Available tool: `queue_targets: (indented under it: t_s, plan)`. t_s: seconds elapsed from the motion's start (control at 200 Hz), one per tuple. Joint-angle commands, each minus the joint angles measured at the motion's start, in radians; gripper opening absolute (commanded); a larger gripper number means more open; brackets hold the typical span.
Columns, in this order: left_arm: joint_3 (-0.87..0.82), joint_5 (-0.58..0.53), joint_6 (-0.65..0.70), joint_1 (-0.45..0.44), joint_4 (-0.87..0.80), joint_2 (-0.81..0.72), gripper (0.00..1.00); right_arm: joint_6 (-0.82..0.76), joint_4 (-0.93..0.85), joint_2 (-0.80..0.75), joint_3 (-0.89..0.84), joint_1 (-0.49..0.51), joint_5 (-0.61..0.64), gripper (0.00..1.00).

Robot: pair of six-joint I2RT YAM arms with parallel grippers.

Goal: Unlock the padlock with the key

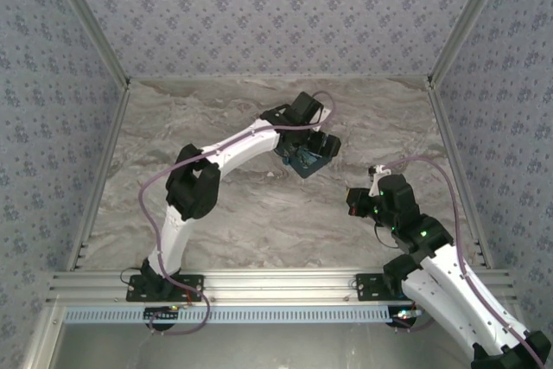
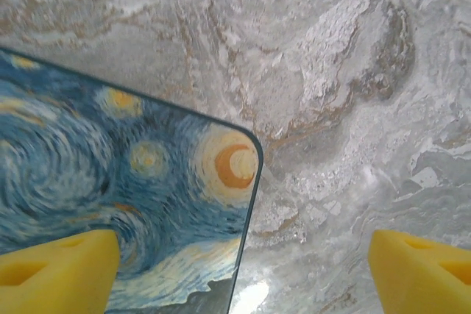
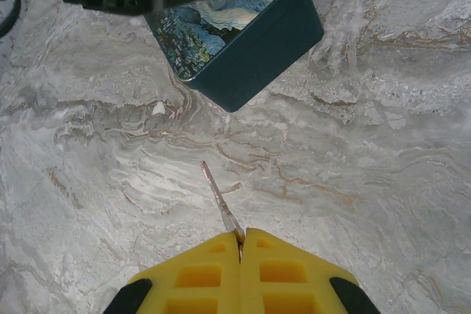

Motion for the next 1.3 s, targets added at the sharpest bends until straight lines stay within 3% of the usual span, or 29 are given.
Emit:
queue_targets:
  t_s: [0.0,0.31,0.54,0.745,1.009,1.294]
  plan:
    - [-0.055,0.013,0.045,0.04,0.035,-0.137,0.89,0.017,-0.01,-0.013,-0.015,-0.006,-0.012,0.0]
    - [-0.632,0.094,0.035,0.217,0.41,-0.532,0.92,0.023,0.186,0.059,-0.059,-0.011,-0.135,0.0]
    - [-0.939,0.248,-0.011,0.327,0.684,-0.618,0.93,0.064,0.458,0.229,-0.065,-0.061,-0.308,0.0]
    - [-0.94,0.476,-0.057,0.366,0.757,-0.475,0.9,0.111,0.667,0.438,-0.034,-0.159,-0.477,0.0]
    - [-0.942,0.509,-0.087,0.366,0.973,-0.313,0.86,0.095,0.771,0.66,0.081,-0.18,-0.531,0.0]
    - [-0.928,0.552,-0.094,0.363,1.044,-0.217,0.83,0.085,0.807,0.855,0.193,-0.18,-0.532,0.0]
